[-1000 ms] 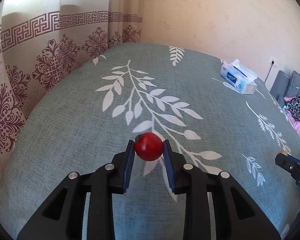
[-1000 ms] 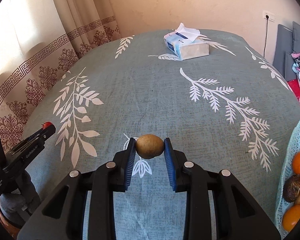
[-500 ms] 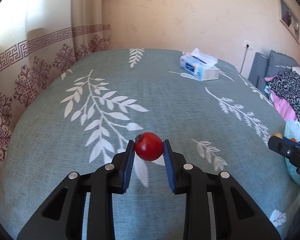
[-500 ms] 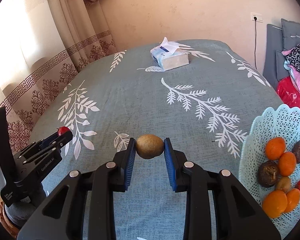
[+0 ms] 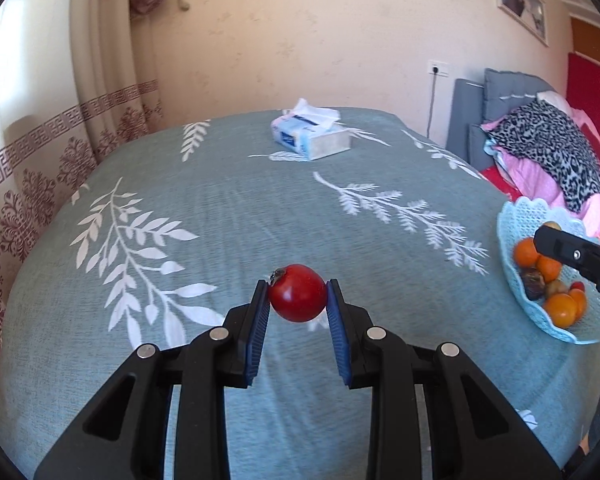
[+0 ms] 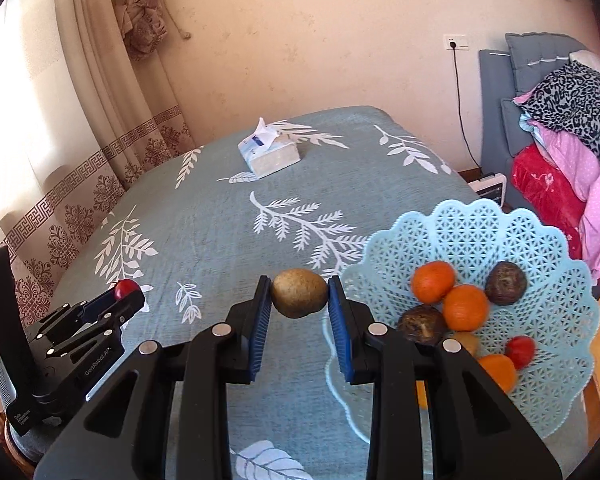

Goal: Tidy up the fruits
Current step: 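Carry the small brown fruit into the basket and open the right tool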

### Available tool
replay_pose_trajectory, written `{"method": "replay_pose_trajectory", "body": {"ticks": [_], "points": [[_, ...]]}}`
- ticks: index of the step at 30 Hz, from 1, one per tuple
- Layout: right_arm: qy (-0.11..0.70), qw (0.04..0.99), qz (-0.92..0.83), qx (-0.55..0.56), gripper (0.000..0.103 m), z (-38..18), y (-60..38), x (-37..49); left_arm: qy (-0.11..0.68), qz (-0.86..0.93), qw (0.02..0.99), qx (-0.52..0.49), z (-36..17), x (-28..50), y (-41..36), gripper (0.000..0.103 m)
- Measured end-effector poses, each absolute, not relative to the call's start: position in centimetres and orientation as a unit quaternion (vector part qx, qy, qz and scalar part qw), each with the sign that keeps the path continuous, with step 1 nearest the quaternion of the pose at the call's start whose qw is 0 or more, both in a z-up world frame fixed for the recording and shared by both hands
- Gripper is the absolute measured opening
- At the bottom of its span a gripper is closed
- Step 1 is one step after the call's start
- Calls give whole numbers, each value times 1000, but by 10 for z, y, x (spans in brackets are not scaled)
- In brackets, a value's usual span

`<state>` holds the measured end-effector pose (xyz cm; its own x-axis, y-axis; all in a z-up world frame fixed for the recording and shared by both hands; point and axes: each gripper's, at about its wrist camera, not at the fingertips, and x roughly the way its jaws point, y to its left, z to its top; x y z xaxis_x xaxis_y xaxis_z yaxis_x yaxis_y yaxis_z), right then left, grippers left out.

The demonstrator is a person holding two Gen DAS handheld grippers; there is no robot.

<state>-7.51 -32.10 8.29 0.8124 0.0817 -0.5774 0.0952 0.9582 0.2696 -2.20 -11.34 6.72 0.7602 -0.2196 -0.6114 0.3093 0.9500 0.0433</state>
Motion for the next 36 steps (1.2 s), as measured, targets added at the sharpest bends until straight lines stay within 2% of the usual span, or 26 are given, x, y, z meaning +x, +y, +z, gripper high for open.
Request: {"method": "replay_pose_trajectory", "body": {"ticks": [12, 25, 29, 36], "points": [[280, 938, -102, 178, 30, 78, -400, -136, 322, -217, 917, 93, 73, -45, -172, 29], [294, 926, -126, 202, 30, 59, -431, -139, 339, -270, 897, 86, 79, -50, -213, 29], [287, 926, -122, 213, 38, 60, -434, -138, 339, -282, 893, 90, 80, -53, -223, 29], [262, 926, -144, 231, 38, 64, -450, -152, 343, -300, 886, 88, 82, -53, -236, 29]]}}
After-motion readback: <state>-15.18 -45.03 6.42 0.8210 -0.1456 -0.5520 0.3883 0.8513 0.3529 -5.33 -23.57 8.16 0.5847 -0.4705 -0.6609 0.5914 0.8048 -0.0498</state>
